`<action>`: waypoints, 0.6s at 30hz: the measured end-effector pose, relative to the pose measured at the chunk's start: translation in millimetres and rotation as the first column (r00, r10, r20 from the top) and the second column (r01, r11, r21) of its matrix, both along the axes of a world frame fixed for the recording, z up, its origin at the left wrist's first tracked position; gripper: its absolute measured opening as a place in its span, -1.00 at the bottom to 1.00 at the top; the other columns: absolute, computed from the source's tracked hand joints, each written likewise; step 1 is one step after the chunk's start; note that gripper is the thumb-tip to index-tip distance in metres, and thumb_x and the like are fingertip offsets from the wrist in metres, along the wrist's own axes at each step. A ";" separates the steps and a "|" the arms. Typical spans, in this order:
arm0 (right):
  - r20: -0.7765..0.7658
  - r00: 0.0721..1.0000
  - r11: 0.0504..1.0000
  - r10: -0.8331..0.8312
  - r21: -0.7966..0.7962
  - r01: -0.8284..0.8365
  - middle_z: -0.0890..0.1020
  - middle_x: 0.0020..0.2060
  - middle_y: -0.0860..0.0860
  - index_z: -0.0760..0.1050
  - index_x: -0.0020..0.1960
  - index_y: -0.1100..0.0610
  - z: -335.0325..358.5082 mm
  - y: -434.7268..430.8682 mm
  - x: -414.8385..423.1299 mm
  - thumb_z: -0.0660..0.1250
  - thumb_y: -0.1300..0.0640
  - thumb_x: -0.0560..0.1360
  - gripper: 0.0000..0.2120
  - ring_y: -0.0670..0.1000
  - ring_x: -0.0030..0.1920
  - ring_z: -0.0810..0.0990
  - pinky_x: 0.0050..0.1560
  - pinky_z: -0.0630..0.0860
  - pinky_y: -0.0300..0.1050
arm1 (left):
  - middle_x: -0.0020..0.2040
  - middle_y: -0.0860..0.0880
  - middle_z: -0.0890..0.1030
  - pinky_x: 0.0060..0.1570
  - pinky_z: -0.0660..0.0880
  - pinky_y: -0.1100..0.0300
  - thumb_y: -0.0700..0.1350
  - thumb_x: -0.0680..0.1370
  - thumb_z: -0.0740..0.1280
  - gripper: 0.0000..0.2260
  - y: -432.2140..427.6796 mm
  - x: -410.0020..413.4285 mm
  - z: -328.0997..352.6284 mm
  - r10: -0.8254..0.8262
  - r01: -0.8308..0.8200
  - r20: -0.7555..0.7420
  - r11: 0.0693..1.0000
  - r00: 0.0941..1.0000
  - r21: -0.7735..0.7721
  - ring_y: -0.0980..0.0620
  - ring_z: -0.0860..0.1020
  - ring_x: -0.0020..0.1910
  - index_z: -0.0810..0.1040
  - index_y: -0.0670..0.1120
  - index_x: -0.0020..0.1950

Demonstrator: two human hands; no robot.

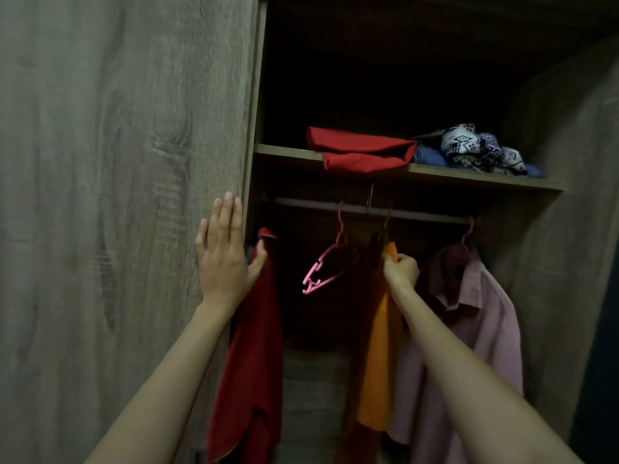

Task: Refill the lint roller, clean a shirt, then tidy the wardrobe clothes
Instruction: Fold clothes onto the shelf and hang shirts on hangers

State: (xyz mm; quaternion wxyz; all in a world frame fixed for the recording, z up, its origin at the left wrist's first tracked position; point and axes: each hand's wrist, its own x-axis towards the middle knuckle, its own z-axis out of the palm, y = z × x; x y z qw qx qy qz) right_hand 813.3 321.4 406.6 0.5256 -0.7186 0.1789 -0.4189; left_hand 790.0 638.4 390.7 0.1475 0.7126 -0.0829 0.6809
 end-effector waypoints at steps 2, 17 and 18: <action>-0.015 1.000 1.000 -0.001 0.000 0.001 0.51 -0.40 0.03 0.49 -0.33 0.13 0.4 -0.5 1.9 0.26 0.08 0.54 -0.72 0.07 -0.28 0.52 -0.21 0.39 -0.10 | 0.57 -0.12 0.14 0.50 0.08 -0.02 0.06 0.56 0.26 -0.33 -0.6 -0.6 0.0 -0.010 0.010 0.008 1.000 1.000 0.000 -0.05 0.10 0.55 0.10 -0.17 0.56; 0.143 0.979 0.973 0.142 -0.204 -0.111 0.47 0.30 0.07 0.37 0.40 0.12 -64.2 -9.0 -41.4 0.28 0.09 0.56 -0.58 0.03 0.31 0.44 0.23 0.33 -0.20 | 0.56 -0.13 0.16 0.49 0.09 -0.03 0.02 0.56 0.26 -0.35 -2.1 -1.7 -0.6 -0.032 0.032 0.019 0.999 0.999 -0.012 -0.05 0.10 0.55 0.10 -0.16 0.56; 0.216 0.963 0.971 0.162 -0.209 -0.117 0.47 0.30 0.06 0.38 0.39 0.09 -62.5 -4.6 -51.2 0.29 0.10 0.56 -0.60 -0.02 0.30 0.45 0.23 0.34 -0.22 | 0.56 -0.14 0.16 0.49 0.08 -0.03 0.02 0.56 0.26 -0.35 -2.2 -2.5 -0.3 -0.038 0.038 0.014 0.999 0.999 -0.011 -0.05 0.10 0.55 0.10 -0.16 0.56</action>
